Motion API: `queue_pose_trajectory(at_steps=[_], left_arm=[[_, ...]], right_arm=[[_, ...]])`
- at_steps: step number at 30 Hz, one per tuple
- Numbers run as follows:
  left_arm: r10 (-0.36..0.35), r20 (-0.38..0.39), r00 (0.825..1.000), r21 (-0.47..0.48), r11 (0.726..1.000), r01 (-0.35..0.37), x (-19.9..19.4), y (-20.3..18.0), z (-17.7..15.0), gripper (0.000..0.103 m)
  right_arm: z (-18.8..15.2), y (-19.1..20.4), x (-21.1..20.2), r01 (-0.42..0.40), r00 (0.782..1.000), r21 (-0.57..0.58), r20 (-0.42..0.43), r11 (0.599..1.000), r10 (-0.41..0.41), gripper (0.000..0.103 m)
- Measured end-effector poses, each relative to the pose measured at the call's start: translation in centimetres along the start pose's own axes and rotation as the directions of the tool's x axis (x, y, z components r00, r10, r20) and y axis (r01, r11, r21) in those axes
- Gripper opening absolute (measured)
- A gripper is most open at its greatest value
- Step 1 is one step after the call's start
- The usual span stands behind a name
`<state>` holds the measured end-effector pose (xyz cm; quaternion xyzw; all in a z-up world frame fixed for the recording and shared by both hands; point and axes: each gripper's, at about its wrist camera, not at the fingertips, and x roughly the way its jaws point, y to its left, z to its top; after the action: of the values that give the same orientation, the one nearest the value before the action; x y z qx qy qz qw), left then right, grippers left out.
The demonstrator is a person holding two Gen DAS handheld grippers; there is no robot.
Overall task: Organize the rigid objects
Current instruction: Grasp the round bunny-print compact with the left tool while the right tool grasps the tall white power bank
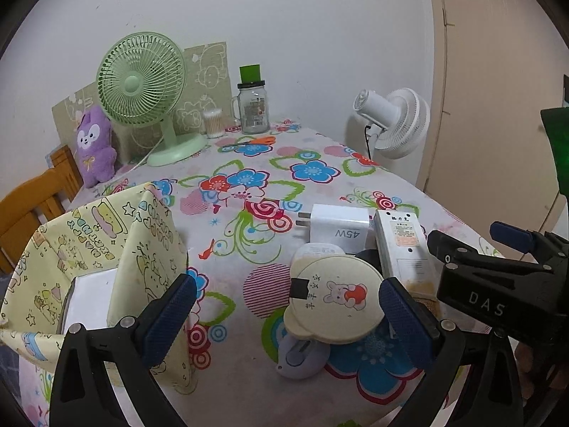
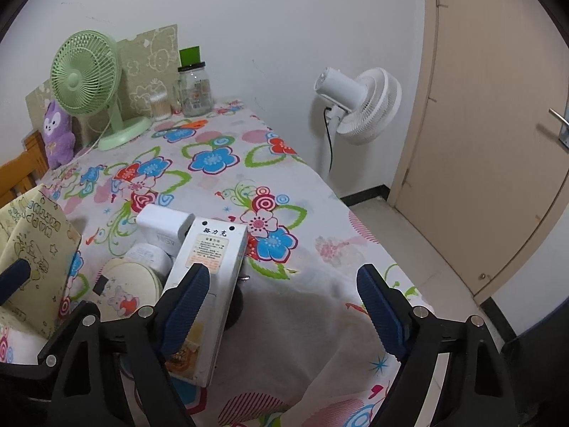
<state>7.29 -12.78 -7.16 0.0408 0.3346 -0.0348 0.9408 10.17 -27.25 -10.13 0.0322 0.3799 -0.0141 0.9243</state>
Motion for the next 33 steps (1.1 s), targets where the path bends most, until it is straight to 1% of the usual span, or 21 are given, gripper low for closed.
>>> queue_pose_trajectory(at_steps=[3,5,8,9,13,14,16,20,26,29,30,32,33], left_arm=[[-0.021,-0.007,1.000,-0.012,1.000,0.021,0.0,-0.2,0.0,0.102],[-0.059,-0.019,0.998,0.006,0.998,0.059,0.1,-0.8,-0.1,0.103],[-0.057,-0.027,0.998,0.056,0.997,0.059,0.6,-1.8,-0.4,0.103],[-0.055,-0.033,0.998,0.059,0.997,0.057,0.8,-1.9,-0.5,0.102],[-0.083,-0.078,0.993,0.014,0.996,0.085,1.8,-1.2,-0.8,0.093],[-0.086,-0.083,0.993,0.012,0.996,0.087,1.9,-1.3,-1.0,0.090],[-0.095,-0.098,0.991,0.022,0.995,0.097,2.2,-1.5,-1.3,0.086],[-0.107,-0.112,0.988,0.040,0.993,0.112,2.7,-1.7,-1.6,0.085],[-0.127,-0.112,0.986,0.035,0.991,0.132,3.3,-1.7,-1.5,0.085],[-0.128,-0.105,0.986,0.035,0.991,0.133,3.6,-1.8,-1.2,0.085],[-0.125,-0.104,0.987,0.036,0.991,0.129,3.7,-1.8,-1.2,0.085],[-0.123,-0.102,0.987,0.027,0.992,0.126,4.1,-1.6,-0.9,0.085],[-0.128,-0.108,0.986,0.023,0.991,0.132,4.3,-1.6,-0.9,0.085]], right_arm=[[0.2,-0.2,0.1,-0.001,1.000,0.006,0.005,1.000,0.001,0.087],[0.3,-0.3,0.0,-0.004,1.000,0.011,0.010,1.000,0.004,0.086],[0.4,-0.1,-0.1,-0.023,1.000,0.002,0.014,1.000,0.023,0.083],[0.4,0.1,-0.1,-0.029,0.999,-0.004,0.015,1.000,0.029,0.083],[0.2,0.6,0.0,-0.050,0.999,-0.015,0.008,0.999,0.050,0.083],[0.2,0.7,0.1,-0.056,0.998,-0.014,0.002,0.998,0.056,0.083],[0.0,1.1,0.2,-0.065,0.998,-0.017,-0.006,0.998,0.065,0.083],[0.0,1.8,0.6,-0.078,0.997,-0.021,-0.020,0.997,0.078,0.083],[0.2,3.1,1.6,-0.092,0.995,-0.034,-0.039,0.995,0.090,0.083],[0.3,3.9,2.4,-0.086,0.994,-0.052,-0.076,0.995,0.082,0.083],[0.3,4.0,2.5,-0.091,0.993,-0.055,-0.076,0.994,0.087,0.080],[0.3,4.3,3.0,-0.113,0.990,-0.058,-0.093,0.992,0.108,0.068],[0.3,4.3,3.1,-0.121,0.988,-0.053,-0.103,0.991,0.115,0.057]])
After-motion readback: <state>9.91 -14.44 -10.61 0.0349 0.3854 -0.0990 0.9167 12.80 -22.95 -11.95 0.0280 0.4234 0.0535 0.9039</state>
